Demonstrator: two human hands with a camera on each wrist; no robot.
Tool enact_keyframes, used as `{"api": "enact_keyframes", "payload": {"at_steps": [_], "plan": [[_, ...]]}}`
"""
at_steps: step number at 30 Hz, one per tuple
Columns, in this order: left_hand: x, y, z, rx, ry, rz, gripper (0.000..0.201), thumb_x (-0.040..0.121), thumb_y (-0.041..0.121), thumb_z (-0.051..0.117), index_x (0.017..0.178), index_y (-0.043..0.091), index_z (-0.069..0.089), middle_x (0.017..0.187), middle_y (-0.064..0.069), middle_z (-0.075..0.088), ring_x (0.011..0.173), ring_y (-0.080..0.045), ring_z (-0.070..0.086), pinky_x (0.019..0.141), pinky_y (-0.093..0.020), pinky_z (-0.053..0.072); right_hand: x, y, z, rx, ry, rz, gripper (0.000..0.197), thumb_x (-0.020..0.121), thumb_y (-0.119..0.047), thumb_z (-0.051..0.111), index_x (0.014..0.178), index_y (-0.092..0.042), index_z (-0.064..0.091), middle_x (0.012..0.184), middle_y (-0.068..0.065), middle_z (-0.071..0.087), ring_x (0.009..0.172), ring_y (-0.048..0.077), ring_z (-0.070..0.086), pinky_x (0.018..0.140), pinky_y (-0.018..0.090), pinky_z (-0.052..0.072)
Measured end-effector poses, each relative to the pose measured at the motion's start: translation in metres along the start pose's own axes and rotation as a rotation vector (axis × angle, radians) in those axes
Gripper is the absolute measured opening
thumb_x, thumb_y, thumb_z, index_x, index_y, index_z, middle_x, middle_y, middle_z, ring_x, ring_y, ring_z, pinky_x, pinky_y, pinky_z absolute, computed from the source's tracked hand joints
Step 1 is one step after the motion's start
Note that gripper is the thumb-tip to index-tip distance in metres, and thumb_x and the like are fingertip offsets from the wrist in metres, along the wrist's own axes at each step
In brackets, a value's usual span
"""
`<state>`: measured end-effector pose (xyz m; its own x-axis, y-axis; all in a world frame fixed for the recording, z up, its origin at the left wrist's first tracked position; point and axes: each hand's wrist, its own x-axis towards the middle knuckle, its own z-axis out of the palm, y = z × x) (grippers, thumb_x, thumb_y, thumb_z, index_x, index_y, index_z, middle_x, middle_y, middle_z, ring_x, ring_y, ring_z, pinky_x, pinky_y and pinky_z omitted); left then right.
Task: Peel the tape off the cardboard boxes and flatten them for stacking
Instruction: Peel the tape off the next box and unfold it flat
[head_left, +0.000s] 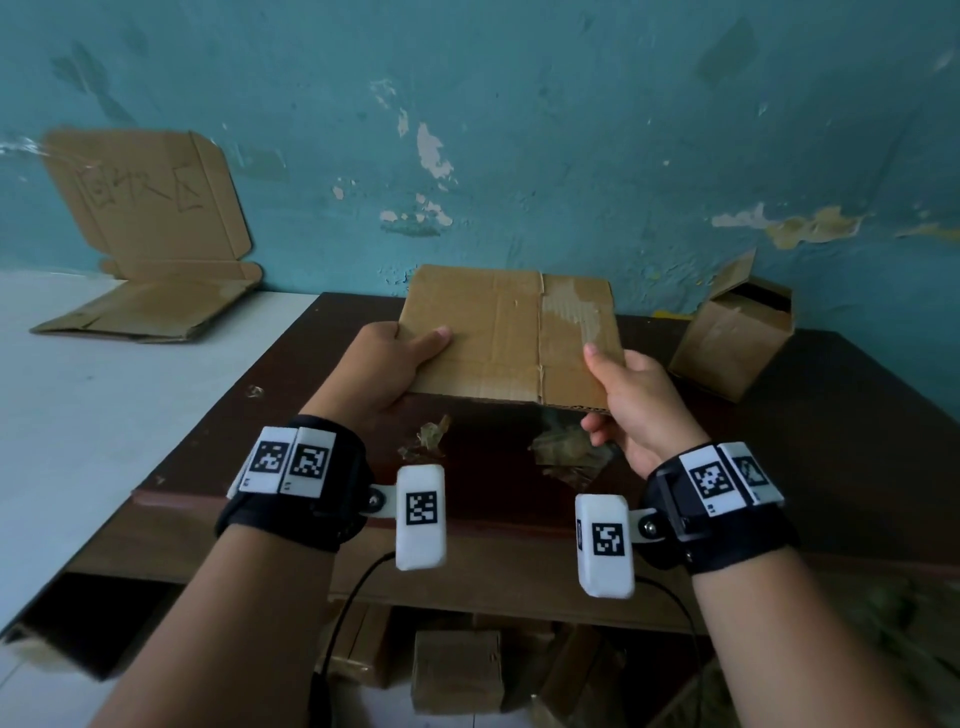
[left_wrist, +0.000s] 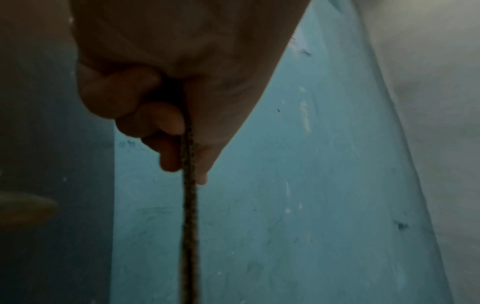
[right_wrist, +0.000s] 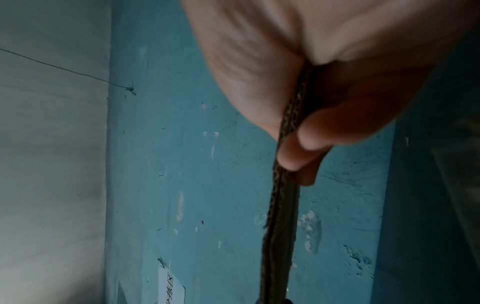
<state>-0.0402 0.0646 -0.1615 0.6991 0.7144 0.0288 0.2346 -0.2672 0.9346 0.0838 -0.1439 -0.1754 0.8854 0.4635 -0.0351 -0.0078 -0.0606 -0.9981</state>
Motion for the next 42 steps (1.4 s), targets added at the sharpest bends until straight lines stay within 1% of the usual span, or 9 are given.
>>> {"api": "enact_keyframes", "payload": {"at_steps": [4, 14, 19, 22, 24, 28, 34, 39, 42], "plan": [[0.002, -0.001, -0.007, -0.062, -0.02, -0.023, 0.044, 0.09, 0.049, 0.074, 0.101, 0.008, 0.066, 0.077, -0.006, 0.067, 0.052, -0.015, 0.056, 0.039, -0.025, 0.039, -0.003, 0.002, 0.003, -0.019, -0.006, -0.028, 0.033, 0.105, -0.041, 0.051, 0.115, -0.01, 0.057, 0.079, 0.011, 0.061, 0.037, 0.01, 0.049, 0.033, 0.022, 0.035], [0.001, -0.007, -0.014, -0.034, 0.059, 0.002, 0.037, 0.09, 0.049, 0.073, 0.092, 0.012, 0.069, 0.072, 0.0, 0.066, 0.046, -0.007, 0.057, 0.037, -0.02, 0.039, -0.005, 0.004, 0.018, 0.046, 0.024, -0.006, 0.032, 0.106, -0.037, 0.052, 0.118, -0.008, 0.057, 0.076, 0.011, 0.057, 0.031, 0.005, 0.044, 0.032, 0.019, 0.028], [0.006, -0.018, -0.02, 0.071, 0.205, 0.059, 0.037, 0.092, 0.047, 0.069, 0.094, 0.011, 0.076, 0.072, 0.0, 0.067, 0.059, -0.014, 0.056, 0.055, -0.027, 0.042, -0.003, 0.003, 0.03, 0.067, 0.002, 0.043, 0.033, 0.106, -0.037, 0.05, 0.119, -0.007, 0.057, 0.068, 0.01, 0.059, 0.033, 0.009, 0.042, 0.035, 0.021, 0.031], [0.007, -0.02, -0.026, 0.063, 0.25, 0.076, 0.021, 0.097, 0.04, 0.065, 0.096, 0.022, 0.075, 0.072, 0.004, 0.065, 0.06, -0.013, 0.053, 0.065, -0.03, 0.043, -0.002, 0.002, 0.034, 0.072, -0.015, 0.078, 0.033, 0.107, -0.036, 0.048, 0.118, -0.006, 0.057, 0.061, 0.008, 0.059, 0.036, 0.011, 0.041, 0.037, 0.021, 0.031], [0.007, -0.021, -0.029, 0.068, 0.262, 0.085, 0.014, 0.097, 0.037, 0.063, 0.093, 0.027, 0.072, 0.072, 0.003, 0.065, 0.06, -0.015, 0.053, 0.067, -0.031, 0.044, -0.002, 0.001, 0.038, 0.076, -0.023, 0.093, 0.033, 0.107, -0.035, 0.047, 0.117, -0.005, 0.057, 0.059, 0.008, 0.058, 0.037, 0.012, 0.041, 0.037, 0.022, 0.031], [0.005, -0.026, -0.035, 0.07, 0.251, 0.073, 0.009, 0.099, 0.034, 0.061, 0.098, 0.029, 0.069, 0.072, 0.003, 0.065, 0.055, -0.014, 0.054, 0.055, -0.027, 0.045, -0.003, 0.002, 0.047, 0.094, -0.034, 0.121, 0.03, 0.107, -0.032, 0.046, 0.115, -0.005, 0.057, 0.057, 0.008, 0.059, 0.036, 0.013, 0.042, 0.036, 0.021, 0.03], [0.011, -0.032, -0.047, 0.096, 0.299, 0.092, 0.014, 0.097, 0.035, 0.064, 0.087, 0.029, 0.071, 0.073, 0.005, 0.065, 0.062, -0.016, 0.054, 0.07, -0.032, 0.048, -0.006, -0.005, 0.062, 0.089, -0.047, 0.141, 0.022, 0.105, -0.023, 0.041, 0.101, -0.007, 0.055, 0.051, 0.008, 0.06, 0.038, 0.015, 0.042, 0.038, 0.021, 0.029], [0.021, -0.033, -0.066, 0.091, 0.335, 0.077, 0.02, 0.095, 0.037, 0.065, 0.101, 0.022, 0.078, 0.069, 0.002, 0.063, 0.072, -0.022, 0.055, 0.074, -0.034, 0.048, 0.002, -0.019, 0.082, 0.04, -0.048, 0.142, 0.032, 0.104, -0.022, 0.039, 0.124, -0.003, 0.055, 0.063, 0.01, 0.061, 0.039, 0.013, 0.044, 0.039, 0.021, 0.031], [0.023, -0.035, -0.086, 0.118, 0.351, 0.061, 0.024, 0.096, 0.036, 0.065, 0.084, 0.018, 0.076, 0.063, -0.004, 0.058, 0.066, -0.025, 0.053, 0.069, -0.037, 0.048, 0.007, -0.033, 0.102, 0.008, -0.058, 0.144, 0.035, 0.102, -0.019, 0.039, 0.129, -0.001, 0.055, 0.062, 0.011, 0.06, 0.039, 0.013, 0.043, 0.038, 0.02, 0.03]]}}
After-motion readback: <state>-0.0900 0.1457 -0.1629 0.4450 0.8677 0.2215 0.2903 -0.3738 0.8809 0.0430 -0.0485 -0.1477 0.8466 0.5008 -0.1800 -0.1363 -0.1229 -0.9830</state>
